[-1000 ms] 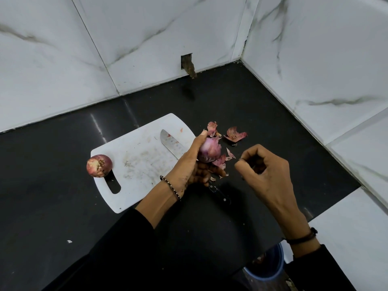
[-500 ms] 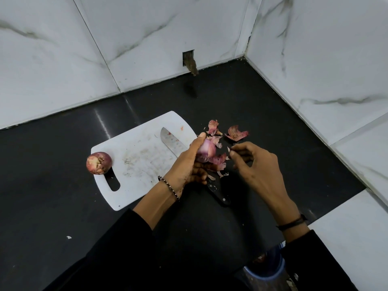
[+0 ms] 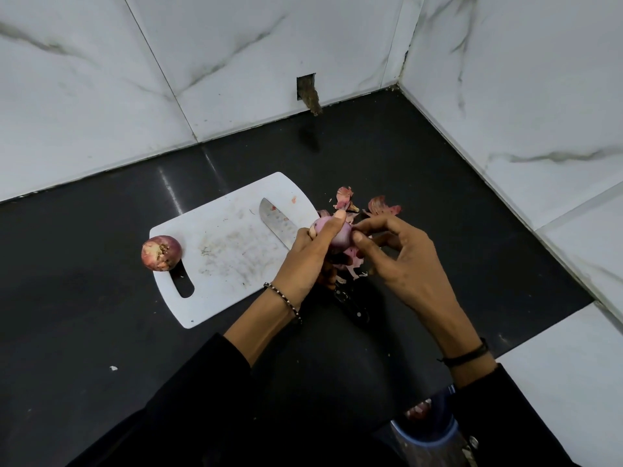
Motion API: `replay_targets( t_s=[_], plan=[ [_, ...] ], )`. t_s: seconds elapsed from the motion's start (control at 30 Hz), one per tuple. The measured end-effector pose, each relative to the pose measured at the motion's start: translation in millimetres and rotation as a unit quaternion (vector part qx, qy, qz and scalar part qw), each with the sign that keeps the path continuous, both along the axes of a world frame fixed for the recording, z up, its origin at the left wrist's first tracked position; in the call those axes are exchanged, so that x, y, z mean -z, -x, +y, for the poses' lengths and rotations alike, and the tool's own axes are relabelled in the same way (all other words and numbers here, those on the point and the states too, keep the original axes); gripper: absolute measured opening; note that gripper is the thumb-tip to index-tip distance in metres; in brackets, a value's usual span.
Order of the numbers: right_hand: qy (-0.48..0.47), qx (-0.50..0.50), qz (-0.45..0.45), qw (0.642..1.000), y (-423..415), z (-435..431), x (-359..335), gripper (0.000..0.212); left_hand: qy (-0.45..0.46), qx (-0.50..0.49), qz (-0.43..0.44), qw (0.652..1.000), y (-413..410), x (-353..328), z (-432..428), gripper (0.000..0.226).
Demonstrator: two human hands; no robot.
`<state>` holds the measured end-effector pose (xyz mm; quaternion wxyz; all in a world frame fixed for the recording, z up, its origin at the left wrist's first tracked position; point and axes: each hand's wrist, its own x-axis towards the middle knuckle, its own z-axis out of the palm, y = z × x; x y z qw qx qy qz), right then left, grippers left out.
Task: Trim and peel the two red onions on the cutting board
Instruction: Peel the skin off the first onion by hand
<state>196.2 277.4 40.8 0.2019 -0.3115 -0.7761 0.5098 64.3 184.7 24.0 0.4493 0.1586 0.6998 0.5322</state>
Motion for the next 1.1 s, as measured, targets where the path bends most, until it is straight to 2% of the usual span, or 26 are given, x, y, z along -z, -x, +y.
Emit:
replay_targets(
  t_s=[0.1,0.23,0.43,0.57,0.73,0.83,0.97,1.1],
  plan=[
    [0.005,0.008,-0.015,1.000,-5,1,1,0.009,0.026,-0.015,-0.011,0.999,-2,-1,0,0.077],
    [0.002,0.012,-0.038,0.999,-10,-1,5,0.008,0.013,-0.027,-0.049,0.998,-5,-11,-2,0.059],
    [0.008,0.089,-0.023,0.996,-15,-2,6,0.008,0.024,-0.020,-0.082,0.996,-8,-20,-7,0.072],
    [-0.022,0.042,-0.011,0.999,-17,-4,-5,0.022,0.018,-0.022,-0.062,0.998,-12,-23,-8,0.063],
    [-0.101,0.019,-0.002,0.995,-12,-14,-12,0.024,0.014,-0.026,-0.034,0.999,-18,-20,0,0.059],
    [-0.132,0.023,-0.021,0.991,-10,-15,-9,0.031,0.009,-0.031,-0.021,0.999,-22,-16,3,0.067],
    [-0.147,0.032,-0.040,0.988,-11,-12,-5,0.020,0.038,-0.050,-0.020,0.998,-24,-15,4,0.114],
    [-0.120,0.043,-0.045,0.991,-11,-10,-3,0.010,0.031,-0.042,-0.016,0.999,-23,-14,6,0.083]
  ],
)
